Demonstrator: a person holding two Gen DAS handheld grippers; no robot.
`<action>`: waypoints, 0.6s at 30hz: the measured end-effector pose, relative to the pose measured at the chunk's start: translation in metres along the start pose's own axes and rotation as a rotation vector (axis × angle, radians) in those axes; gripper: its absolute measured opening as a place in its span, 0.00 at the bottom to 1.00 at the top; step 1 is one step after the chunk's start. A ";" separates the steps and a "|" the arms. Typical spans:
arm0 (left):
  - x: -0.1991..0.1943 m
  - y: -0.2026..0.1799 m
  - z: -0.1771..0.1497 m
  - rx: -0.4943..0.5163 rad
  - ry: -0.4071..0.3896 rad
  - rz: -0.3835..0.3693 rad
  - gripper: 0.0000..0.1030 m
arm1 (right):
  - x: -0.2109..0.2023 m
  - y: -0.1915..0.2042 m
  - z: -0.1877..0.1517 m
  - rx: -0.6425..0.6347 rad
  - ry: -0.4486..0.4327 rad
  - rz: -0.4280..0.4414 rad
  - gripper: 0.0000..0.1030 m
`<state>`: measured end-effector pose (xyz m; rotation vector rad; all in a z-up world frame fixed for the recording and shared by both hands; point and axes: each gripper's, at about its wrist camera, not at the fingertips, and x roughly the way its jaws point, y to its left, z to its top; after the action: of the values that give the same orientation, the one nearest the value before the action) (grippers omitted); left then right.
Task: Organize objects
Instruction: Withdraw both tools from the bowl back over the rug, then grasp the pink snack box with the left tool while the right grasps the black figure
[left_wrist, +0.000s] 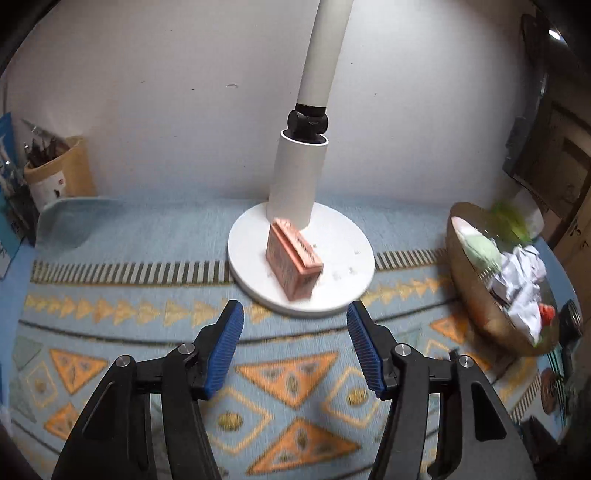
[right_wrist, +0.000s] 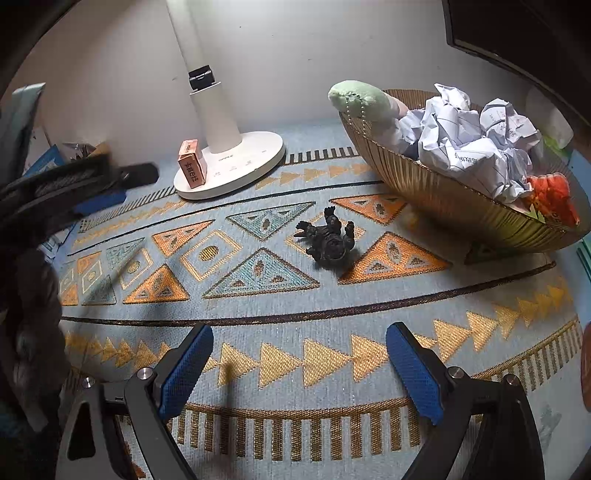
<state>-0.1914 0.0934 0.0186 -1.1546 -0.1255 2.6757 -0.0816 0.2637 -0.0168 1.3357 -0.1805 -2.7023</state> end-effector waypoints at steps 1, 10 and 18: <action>0.012 0.000 0.007 -0.010 0.009 -0.004 0.55 | 0.000 -0.001 0.000 0.004 0.002 0.003 0.91; 0.035 0.044 0.018 -0.075 0.031 0.075 0.55 | 0.004 -0.003 0.001 0.019 0.023 0.034 0.91; 0.022 0.085 0.009 -0.093 0.030 0.076 0.55 | 0.003 -0.005 0.002 0.027 0.017 0.052 0.91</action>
<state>-0.2268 0.0162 -0.0045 -1.2506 -0.2065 2.7433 -0.0850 0.2681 -0.0184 1.3422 -0.2475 -2.6544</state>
